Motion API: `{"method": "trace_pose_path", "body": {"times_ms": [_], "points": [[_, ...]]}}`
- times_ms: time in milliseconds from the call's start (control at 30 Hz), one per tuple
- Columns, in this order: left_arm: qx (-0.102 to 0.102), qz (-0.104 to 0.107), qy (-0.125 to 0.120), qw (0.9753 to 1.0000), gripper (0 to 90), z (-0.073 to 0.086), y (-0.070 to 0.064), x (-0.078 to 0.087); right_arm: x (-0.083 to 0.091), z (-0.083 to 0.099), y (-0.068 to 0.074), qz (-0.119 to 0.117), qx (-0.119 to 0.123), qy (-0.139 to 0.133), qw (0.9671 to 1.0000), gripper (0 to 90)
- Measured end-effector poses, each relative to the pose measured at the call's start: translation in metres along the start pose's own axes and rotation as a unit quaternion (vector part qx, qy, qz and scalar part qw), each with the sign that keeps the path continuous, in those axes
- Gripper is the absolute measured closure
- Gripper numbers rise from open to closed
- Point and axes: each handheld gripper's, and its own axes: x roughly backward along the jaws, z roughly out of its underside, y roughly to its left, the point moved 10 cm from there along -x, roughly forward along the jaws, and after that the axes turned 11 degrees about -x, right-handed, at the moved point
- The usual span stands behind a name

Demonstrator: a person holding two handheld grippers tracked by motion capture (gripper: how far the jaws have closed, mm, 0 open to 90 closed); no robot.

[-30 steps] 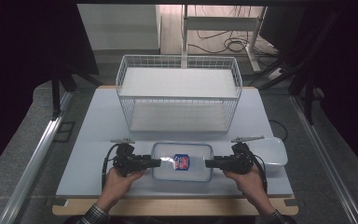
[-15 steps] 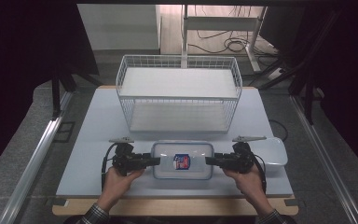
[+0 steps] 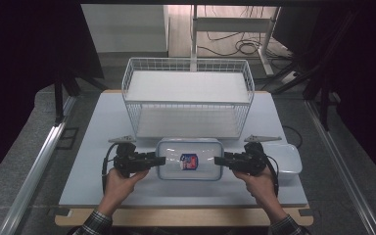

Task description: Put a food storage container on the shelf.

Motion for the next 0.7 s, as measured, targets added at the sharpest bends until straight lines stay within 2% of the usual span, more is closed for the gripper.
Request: {"method": "trace_pose_path", "body": {"times_ms": [200,367,467,500,667,700], "points": [[-0.004,-0.005,-0.009,0.9999,49.8,-0.014,0.0,0.006,0.003,-0.017,0.008,-0.001,0.014,-0.008,0.9999,53.3],[-0.016,-0.011,-0.018,0.9996,49.8,-0.031,0.001,0.013,0.005,-0.029,0.013,-0.003,0.019,-0.013,0.9997,53.3],[-0.025,-0.015,-0.023,0.9993,49.8,-0.047,0.0,0.018,0.009,-0.042,0.019,-0.006,0.024,-0.02,0.9995,53.3],[-0.025,-0.015,-0.023,0.9993,49.8,-0.047,0.0,0.018,0.009,-0.042,0.019,-0.006,0.024,-0.02,0.9995,53.3],[-0.035,-0.02,-0.03,0.9987,49.8,-0.067,0.0,0.025,0.014,-0.065,0.027,-0.009,0.034,-0.032,0.9989,53.3],[-0.038,-0.021,-0.033,0.9985,49.8,-0.075,0.001,0.027,0.015,-0.069,0.028,-0.009,0.035,-0.034,0.9988,53.3]]}}
